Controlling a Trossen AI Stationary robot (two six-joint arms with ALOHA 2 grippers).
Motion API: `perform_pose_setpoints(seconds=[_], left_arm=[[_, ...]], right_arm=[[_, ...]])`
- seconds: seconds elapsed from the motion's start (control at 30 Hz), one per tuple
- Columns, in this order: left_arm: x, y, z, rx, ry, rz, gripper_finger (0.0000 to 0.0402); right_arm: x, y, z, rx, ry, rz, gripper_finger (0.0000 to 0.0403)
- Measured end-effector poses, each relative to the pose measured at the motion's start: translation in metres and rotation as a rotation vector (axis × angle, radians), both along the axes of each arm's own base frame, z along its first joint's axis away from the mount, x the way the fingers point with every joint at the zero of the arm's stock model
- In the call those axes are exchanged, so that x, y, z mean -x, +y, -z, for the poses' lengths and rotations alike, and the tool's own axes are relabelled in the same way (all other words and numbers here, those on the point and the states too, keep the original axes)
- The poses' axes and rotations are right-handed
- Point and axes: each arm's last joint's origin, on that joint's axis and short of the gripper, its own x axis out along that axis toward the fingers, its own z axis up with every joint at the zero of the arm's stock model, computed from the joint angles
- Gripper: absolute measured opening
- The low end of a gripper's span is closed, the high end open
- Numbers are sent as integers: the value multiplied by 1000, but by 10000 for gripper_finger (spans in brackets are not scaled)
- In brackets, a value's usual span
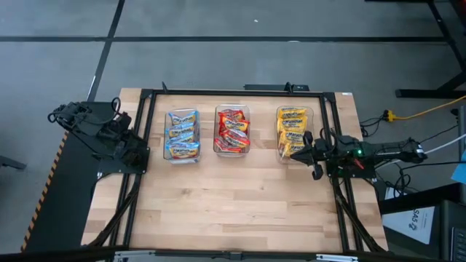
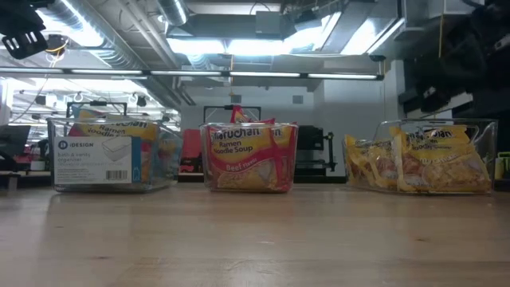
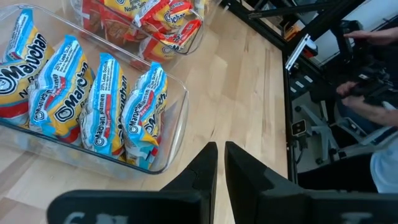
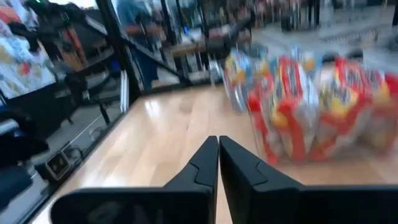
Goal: Sort Maruchan noodles
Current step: Return to home position
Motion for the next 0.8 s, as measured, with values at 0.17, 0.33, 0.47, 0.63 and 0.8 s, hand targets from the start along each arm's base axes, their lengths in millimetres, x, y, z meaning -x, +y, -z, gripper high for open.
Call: perform_pose_setpoints(seconds=[0.17, 0.33, 0.47, 0.63, 0.8], left_arm=[[0, 0, 0, 0, 0, 0, 25], [0, 0, 0, 0, 0, 0, 25], [0, 0, 0, 0, 0, 0, 25], [0, 0, 0, 0, 0, 0, 25], [-1, 0, -1, 15, -16, -14, 25]], right_arm=[[2, -1, 0, -27, -4, 30, 19], [2, -1, 2, -26, 14, 32, 19], [2, -1, 2, -26, 16, 32, 19], [2, -1, 2, -26, 16, 32, 19], [2, -1, 2, -26, 16, 33, 19]])
